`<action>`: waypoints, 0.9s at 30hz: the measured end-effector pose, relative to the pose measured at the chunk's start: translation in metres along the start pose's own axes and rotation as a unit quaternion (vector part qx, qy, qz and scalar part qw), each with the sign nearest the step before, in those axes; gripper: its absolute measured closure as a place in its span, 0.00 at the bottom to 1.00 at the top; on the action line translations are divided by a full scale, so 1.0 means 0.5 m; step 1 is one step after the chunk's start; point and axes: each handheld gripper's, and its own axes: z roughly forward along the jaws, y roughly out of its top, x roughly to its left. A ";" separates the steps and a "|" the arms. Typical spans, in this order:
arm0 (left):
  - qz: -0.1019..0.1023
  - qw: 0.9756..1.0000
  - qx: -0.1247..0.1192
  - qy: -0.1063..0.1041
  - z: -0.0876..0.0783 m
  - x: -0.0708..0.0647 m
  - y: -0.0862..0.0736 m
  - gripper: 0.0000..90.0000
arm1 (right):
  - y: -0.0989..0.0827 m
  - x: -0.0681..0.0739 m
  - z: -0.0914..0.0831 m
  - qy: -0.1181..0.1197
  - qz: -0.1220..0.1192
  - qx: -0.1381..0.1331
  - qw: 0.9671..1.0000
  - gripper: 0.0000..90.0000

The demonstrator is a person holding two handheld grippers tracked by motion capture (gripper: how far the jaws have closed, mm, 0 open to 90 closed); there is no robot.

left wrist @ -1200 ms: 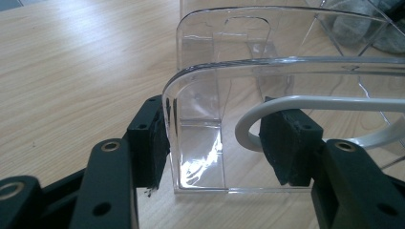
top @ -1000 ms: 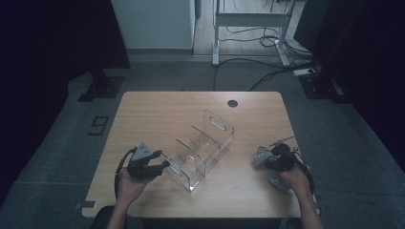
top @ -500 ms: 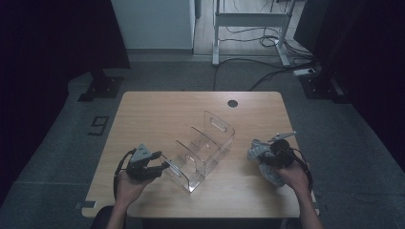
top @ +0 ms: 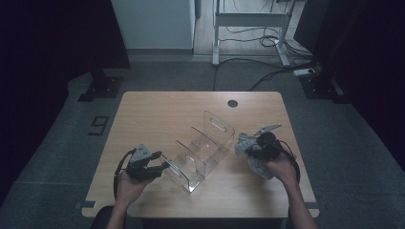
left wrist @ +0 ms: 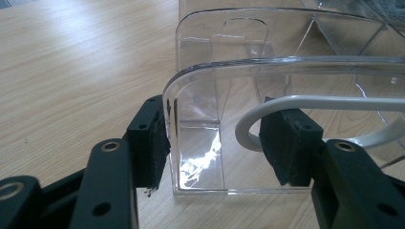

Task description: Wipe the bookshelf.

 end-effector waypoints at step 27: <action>0.003 1.000 0.004 0.001 0.002 -0.004 0.004 0.50 | 0.053 0.076 0.045 -0.006 -0.075 -0.012 0.997 0.69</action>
